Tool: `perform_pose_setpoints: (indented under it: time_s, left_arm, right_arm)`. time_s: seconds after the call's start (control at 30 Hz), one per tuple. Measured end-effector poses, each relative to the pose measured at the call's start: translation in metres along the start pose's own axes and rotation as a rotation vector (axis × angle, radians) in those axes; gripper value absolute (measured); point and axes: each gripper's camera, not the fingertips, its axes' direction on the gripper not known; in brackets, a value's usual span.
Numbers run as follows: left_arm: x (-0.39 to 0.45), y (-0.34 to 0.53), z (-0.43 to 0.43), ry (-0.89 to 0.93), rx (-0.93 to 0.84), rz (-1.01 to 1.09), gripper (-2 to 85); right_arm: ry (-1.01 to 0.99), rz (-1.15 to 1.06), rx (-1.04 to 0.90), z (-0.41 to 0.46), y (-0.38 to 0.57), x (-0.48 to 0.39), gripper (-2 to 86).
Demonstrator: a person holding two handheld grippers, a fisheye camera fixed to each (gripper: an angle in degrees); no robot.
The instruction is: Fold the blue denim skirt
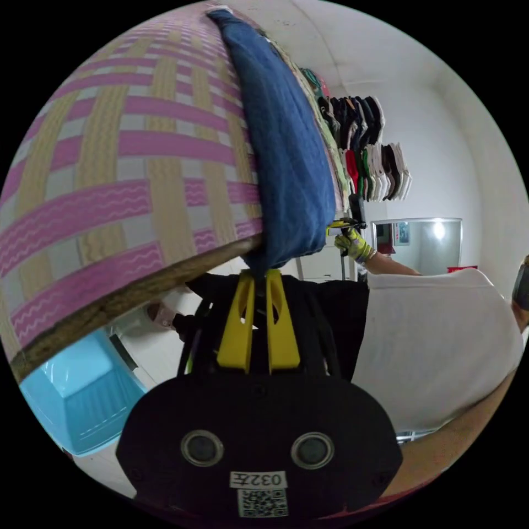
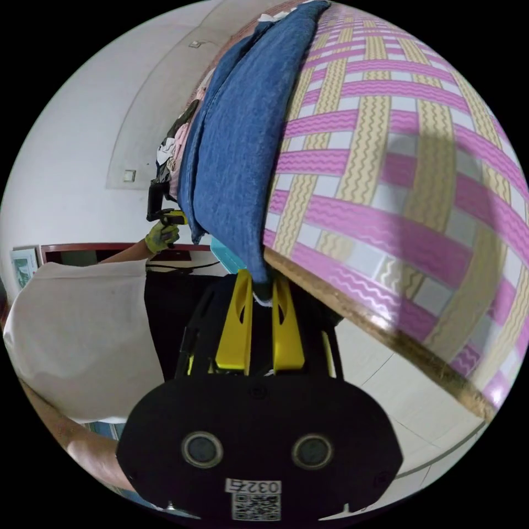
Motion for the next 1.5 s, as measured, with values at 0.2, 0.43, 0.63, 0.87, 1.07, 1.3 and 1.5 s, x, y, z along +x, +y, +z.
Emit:
perform_pose_setpoints:
  time_s: [0.2,0.43,0.63,0.87,1.07,1.3,1.5]
  left_arm:
    - [0.011,0.022,0.005,0.023,0.062,0.069,-1.1]
    - [0.01,0.073,0.016,0.095,0.019,0.084,-1.2]
    - [0.022,0.093,0.02,0.221,-0.058,0.148,-1.3]
    - [0.049,0.009,-0.067,0.253,0.045,0.321,-1.5]
    - [0.018,-0.099,-0.129,0.168,0.119,0.23,-1.5]
    - [-0.08,-0.18,-0.141,0.301,0.209,-0.024,-1.5]
    - [-0.135,-0.188,-0.135,0.389,0.294,-0.13,0.9]
  right_arm:
    - [-0.068,0.011,0.076,-0.007,0.03,0.013,3.8]
    - [-0.141,0.037,0.115,-0.002,0.083,0.018,3.0]
    - [-0.206,0.02,0.107,0.001,0.113,0.011,2.7]
    - [-0.256,-0.153,0.257,-0.083,0.053,-0.007,3.1]
    - [-0.293,-0.176,0.376,-0.155,-0.046,0.015,3.3]
    - [-0.319,-0.017,0.372,-0.175,-0.143,0.085,3.2]
    - [-0.319,0.103,0.358,-0.17,-0.174,0.134,4.9]
